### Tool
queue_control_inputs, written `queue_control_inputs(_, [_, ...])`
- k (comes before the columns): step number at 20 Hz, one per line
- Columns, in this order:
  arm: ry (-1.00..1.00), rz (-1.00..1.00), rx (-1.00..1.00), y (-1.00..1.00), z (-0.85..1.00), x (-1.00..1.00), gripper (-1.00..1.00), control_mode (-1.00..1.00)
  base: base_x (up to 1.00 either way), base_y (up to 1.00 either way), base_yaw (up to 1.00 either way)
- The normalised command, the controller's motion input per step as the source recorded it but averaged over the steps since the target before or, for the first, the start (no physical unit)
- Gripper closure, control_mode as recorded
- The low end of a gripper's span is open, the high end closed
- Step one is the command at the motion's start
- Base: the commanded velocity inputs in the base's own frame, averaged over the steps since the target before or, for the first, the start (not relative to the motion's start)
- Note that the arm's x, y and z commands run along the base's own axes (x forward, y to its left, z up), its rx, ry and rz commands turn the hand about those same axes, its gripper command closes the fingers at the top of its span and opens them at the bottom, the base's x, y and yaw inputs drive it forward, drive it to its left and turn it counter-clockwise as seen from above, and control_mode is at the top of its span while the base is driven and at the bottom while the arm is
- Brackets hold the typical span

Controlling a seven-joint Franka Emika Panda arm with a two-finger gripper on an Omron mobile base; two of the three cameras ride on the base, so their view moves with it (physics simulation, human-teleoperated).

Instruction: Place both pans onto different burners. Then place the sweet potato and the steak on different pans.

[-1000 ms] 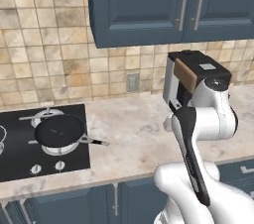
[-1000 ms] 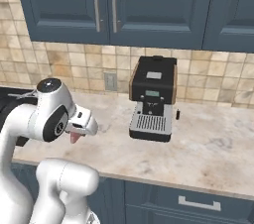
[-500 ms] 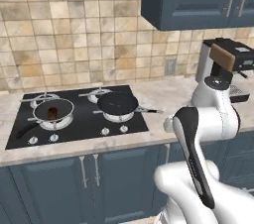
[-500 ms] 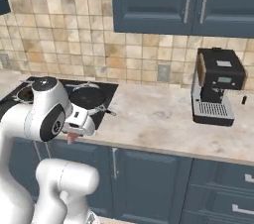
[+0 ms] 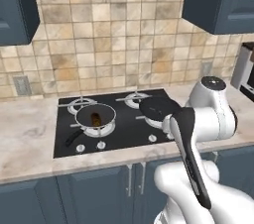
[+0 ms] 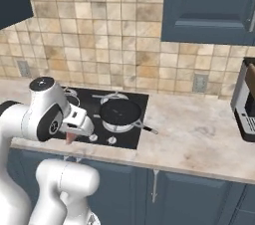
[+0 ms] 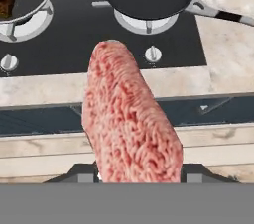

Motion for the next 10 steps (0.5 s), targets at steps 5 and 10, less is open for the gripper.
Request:
queue_control_inputs(5, [0.00,0.00,0.00,0.00,0.00,0.00,1.00,1.00,0.75,0.00,0.00])
queue_control_inputs(10, [0.00,0.00,0.00,0.00,0.00,0.00,1.00,1.00,0.63,0.00,0.00])
